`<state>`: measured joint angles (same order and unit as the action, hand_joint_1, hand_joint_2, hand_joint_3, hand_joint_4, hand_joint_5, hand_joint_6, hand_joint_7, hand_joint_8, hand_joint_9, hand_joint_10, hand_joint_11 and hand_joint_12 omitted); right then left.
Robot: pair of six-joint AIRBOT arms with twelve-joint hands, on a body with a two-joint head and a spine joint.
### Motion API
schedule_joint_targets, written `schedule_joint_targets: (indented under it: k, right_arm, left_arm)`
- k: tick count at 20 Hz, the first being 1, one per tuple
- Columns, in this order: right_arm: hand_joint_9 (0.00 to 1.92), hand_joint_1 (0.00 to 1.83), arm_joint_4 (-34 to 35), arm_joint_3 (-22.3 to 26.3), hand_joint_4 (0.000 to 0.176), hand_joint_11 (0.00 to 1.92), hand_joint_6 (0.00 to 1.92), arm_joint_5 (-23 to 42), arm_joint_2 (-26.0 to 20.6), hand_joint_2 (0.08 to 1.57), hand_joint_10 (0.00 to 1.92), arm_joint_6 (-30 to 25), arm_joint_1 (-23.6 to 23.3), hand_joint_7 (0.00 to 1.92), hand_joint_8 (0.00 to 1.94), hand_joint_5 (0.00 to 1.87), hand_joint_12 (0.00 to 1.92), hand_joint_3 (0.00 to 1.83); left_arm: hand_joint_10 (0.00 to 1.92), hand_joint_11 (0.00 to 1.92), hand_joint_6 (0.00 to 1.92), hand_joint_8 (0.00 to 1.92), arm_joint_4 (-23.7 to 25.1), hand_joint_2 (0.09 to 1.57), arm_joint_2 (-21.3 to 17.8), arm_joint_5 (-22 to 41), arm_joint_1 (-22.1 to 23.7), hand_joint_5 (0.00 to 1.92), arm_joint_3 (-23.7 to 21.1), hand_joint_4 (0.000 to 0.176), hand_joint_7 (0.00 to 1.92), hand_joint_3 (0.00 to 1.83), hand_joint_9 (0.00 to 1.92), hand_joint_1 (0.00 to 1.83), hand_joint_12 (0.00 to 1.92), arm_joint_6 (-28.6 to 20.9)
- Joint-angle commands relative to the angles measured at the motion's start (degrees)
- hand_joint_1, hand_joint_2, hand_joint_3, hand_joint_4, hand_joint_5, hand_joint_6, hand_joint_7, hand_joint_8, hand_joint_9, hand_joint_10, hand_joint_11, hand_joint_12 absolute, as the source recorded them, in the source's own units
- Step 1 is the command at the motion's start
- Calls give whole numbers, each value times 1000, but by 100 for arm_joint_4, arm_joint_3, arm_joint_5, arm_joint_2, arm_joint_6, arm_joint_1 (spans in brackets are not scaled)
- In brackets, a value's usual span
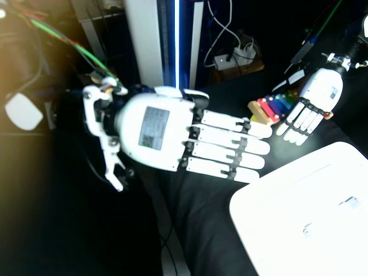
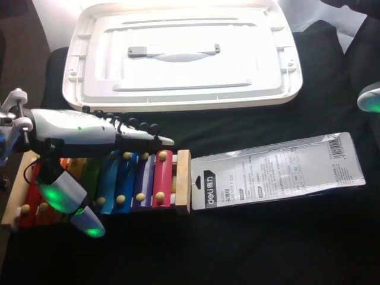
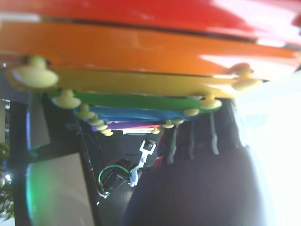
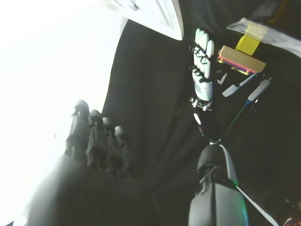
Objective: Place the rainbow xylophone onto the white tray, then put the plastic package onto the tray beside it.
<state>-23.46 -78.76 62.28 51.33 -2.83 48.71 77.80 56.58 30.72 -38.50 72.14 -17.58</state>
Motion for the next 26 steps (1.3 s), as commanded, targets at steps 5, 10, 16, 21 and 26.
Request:
schedule_joint_targets:
  k: [5,10,16,21,26]
  right_arm:
    - [46,776,335,9,0,22,2,585,4,1044,10,-45,-82,46,7,52,10,16]
    - [76,807,336,9,0,39,8,586,6,1036,17,-45,-83,63,10,72,19,7]
    - [122,820,336,9,0,61,9,587,18,1014,21,-45,-83,110,15,98,32,0]
    - [140,833,336,8,0,77,7,587,18,1005,19,-44,-82,130,14,108,44,0]
    - [150,846,336,-1,0,100,5,586,19,1003,14,-44,-82,137,7,114,61,0]
  left_arm:
    - [1692,389,1393,1653,-184,1309,52,112,4,151,18,78,457,3,571,1435,1834,157]
    - [1728,815,1921,1921,-687,1202,49,-63,29,284,79,143,502,3,635,1629,1921,665]
    - [1911,565,1921,1921,-912,1133,99,-176,133,188,215,101,347,0,506,1540,1921,892]
    - [1565,610,1921,1921,-1219,1174,53,-125,422,182,287,76,409,0,675,1619,1921,1133]
    - [1919,577,1921,1912,-1239,1105,-105,-32,887,148,312,77,356,50,518,1352,1921,1163]
